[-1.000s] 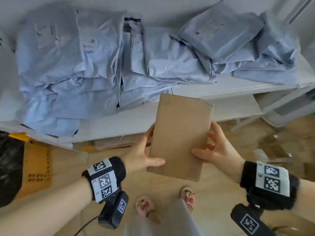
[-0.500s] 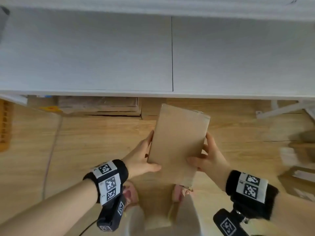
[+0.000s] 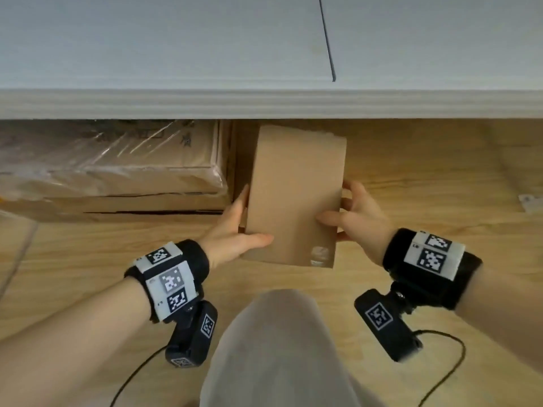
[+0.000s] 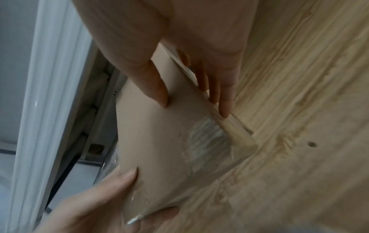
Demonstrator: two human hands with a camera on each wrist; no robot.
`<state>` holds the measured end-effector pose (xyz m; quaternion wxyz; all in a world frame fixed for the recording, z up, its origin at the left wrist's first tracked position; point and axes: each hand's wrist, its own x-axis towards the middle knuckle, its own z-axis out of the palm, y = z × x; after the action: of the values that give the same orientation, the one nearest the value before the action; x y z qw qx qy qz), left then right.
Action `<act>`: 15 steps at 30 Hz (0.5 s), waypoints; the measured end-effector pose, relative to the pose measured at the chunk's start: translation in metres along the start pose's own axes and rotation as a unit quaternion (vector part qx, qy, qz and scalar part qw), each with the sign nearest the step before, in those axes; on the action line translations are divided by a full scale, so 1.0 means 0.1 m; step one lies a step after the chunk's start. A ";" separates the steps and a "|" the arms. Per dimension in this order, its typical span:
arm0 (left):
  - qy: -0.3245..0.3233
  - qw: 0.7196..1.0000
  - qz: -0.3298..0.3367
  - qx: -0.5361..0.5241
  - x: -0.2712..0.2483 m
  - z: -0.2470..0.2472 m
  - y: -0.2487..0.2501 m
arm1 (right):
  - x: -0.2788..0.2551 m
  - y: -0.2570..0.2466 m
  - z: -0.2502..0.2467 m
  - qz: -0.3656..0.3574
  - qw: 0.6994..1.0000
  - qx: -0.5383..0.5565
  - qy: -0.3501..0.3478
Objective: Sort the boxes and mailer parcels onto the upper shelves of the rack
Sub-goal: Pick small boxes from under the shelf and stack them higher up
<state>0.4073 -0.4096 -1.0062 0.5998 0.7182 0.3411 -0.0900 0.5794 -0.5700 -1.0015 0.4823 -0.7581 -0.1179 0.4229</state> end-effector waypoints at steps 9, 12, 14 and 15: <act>0.043 0.989 0.028 -0.142 0.53 0.00 -0.27 | 0.64 0.11 0.05 -0.074 0.996 0.015 0.041; 0.057 0.980 0.016 -0.189 0.55 0.05 -0.35 | 0.66 0.20 0.06 -0.079 0.996 0.036 0.026; 0.066 0.973 0.010 -0.220 0.54 0.08 -0.39 | 0.65 0.26 0.06 -0.072 0.996 0.049 0.017; 0.072 0.971 0.010 -0.228 0.52 0.09 -0.41 | 0.64 0.28 0.07 -0.068 0.996 0.050 0.013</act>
<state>0.4243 -0.3962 -1.0698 0.7226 0.5706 0.3873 0.0480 0.6074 -0.5422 -1.0596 0.5487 -0.7287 -0.1415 0.3846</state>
